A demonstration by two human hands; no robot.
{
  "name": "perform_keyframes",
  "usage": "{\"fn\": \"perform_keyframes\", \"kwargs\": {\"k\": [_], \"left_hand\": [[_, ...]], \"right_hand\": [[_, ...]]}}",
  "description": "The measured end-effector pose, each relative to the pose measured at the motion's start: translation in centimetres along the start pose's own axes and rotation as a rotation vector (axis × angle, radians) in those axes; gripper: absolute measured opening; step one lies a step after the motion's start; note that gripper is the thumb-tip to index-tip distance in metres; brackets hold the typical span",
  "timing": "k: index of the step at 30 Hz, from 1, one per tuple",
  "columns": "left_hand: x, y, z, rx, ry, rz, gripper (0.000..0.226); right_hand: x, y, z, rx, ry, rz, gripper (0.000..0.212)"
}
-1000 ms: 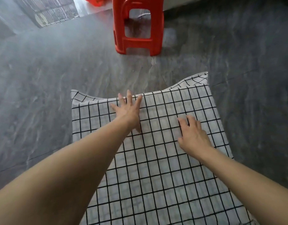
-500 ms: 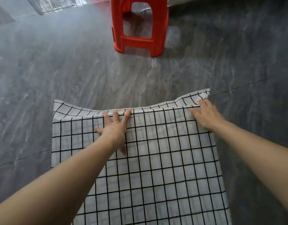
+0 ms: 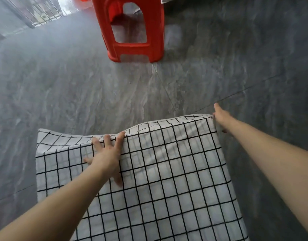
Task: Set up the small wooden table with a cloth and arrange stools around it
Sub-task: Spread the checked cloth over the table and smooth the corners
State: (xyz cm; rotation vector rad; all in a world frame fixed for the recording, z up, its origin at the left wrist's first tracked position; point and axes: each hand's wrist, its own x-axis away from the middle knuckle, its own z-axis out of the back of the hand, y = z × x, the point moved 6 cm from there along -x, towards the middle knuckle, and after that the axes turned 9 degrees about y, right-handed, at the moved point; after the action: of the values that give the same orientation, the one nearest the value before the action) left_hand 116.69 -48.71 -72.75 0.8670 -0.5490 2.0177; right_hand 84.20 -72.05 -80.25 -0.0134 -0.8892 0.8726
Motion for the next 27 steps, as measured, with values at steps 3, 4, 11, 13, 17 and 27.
{"fn": "perform_keyframes", "kwargs": {"k": [3,4,11,13,17,27], "left_hand": [[0.0,0.2,0.3,0.007,-0.009,0.014,0.161],[0.0,0.2,0.3,0.009,-0.01,0.016,0.16],[0.1,0.4,0.4,-0.009,-0.009,0.033,0.16],[0.1,0.5,0.5,-0.023,-0.01,0.036,0.161],[0.1,0.5,0.4,-0.035,-0.014,0.039,0.162],[0.1,0.6,0.3,-0.023,-0.005,0.029,0.162]], "right_hand": [[-0.2,-0.2,0.4,-0.031,-0.008,-0.081,0.056],[-0.4,-0.1,0.4,-0.035,-0.028,-0.101,0.047],[-0.8,-2.0,-1.4,0.001,-0.206,-0.123,0.035],[-0.9,-2.5,-1.7,0.01,-0.231,-0.131,0.04],[-0.9,-2.8,-1.9,-0.006,-0.366,-0.161,0.043],[-2.3,-1.5,0.1,0.161,-0.135,-0.108,0.025]]}}
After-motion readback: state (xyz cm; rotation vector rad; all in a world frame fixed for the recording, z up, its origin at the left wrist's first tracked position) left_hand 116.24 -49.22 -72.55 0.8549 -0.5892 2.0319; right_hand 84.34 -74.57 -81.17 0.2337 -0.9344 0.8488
